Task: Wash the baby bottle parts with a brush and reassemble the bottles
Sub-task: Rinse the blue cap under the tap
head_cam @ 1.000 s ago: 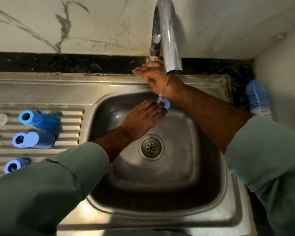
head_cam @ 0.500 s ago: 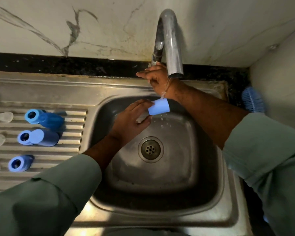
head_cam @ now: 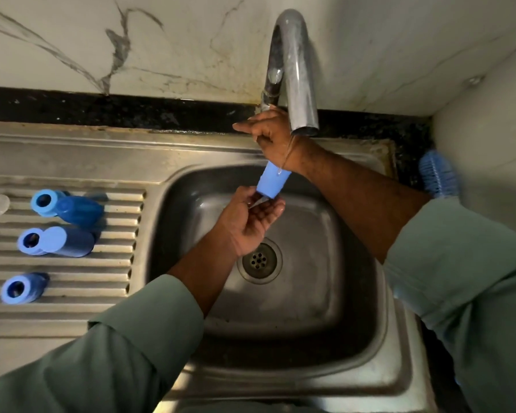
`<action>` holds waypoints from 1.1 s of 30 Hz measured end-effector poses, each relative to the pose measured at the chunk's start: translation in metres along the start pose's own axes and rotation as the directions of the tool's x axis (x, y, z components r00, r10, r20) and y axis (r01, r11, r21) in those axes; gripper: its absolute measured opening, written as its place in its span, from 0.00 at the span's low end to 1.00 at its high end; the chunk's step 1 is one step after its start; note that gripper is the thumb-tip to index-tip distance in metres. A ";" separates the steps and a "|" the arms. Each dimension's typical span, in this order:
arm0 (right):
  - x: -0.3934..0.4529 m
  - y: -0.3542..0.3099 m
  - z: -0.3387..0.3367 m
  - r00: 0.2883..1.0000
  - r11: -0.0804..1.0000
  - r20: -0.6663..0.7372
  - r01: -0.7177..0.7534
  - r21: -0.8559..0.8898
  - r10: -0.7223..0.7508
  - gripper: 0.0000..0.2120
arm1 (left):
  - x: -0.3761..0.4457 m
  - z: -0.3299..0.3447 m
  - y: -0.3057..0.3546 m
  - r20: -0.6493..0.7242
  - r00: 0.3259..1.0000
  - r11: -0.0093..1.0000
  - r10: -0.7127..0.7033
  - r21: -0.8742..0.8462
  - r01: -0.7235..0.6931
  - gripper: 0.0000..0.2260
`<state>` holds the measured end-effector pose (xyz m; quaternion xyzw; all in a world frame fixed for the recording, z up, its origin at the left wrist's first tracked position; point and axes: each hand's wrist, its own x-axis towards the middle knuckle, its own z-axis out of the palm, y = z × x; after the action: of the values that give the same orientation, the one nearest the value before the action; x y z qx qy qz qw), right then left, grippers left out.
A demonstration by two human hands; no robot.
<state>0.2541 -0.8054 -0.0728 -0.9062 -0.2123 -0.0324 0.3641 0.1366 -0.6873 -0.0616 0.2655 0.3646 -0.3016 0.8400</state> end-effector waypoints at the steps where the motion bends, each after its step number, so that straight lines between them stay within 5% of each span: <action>1: 0.001 0.001 0.001 1.000 1.000 -0.004 -0.002 -0.001 0.002 0.17 | 0.002 0.002 -0.001 0.008 1.000 0.999 -0.020 -0.027 0.020 0.13; 6: 0.007 0.016 0.008 0.990 0.990 -0.014 -0.139 -0.010 0.139 0.20 | 0.015 0.000 -0.005 -0.020 0.998 0.998 -0.061 -0.027 0.061 0.12; 8: 0.005 0.012 0.002 0.995 0.984 0.023 -0.097 -0.148 0.102 0.17 | 0.022 -0.004 -0.004 -0.018 0.998 0.998 -0.054 0.045 0.055 0.14; 15: 0.013 -0.008 -0.006 0.971 0.978 0.162 -0.154 -0.138 0.176 0.15 | 0.034 -0.007 0.002 0.049 0.998 0.927 -0.047 0.374 0.025 0.22; 18: 0.021 -0.014 -0.016 0.949 0.958 0.185 -0.274 0.083 0.256 0.13 | 0.027 -0.007 0.008 0.096 0.995 0.905 -0.024 0.425 -0.019 0.16; 21: 0.009 -0.014 -0.039 0.882 0.793 0.097 -0.460 0.399 0.462 0.13 | 0.012 -0.005 0.014 0.145 0.984 0.828 0.102 0.535 -0.165 0.07; 23: -0.013 -0.028 -0.051 0.844 0.696 0.051 -0.473 0.540 0.534 0.18 | 0.003 -0.009 0.019 0.164 0.943 0.648 0.290 0.691 -0.319 0.15; 26: -0.031 -0.048 -0.049 0.855 0.670 -0.011 -0.398 0.626 0.518 0.18 | -0.018 -0.008 0.027 0.373 0.761 0.105 0.530 0.862 -0.496 0.20; 29: -0.041 -0.059 -0.041 0.789 0.690 -0.146 -0.412 0.594 0.597 0.13 | -0.049 -0.005 0.025 0.703 0.452 -0.474 0.549 0.707 -0.524 0.19; 30: -0.051 -0.061 -0.040 0.772 0.711 -0.189 -0.421 0.562 0.607 0.13 | -0.056 -0.009 0.022 0.753 0.445 -0.574 0.485 0.658 -0.487 0.19; 33: -0.099 -0.061 -0.024 0.771 0.755 -0.151 -0.529 0.389 0.618 0.14 | -0.069 -0.026 0.005 0.485 0.844 -0.799 0.229 0.588 -0.121 0.17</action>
<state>0.1418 -0.8181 -0.0368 -0.8413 0.1279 -0.0058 0.5251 0.0897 -0.6450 -0.0226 0.9558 -0.2072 -0.1844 0.0970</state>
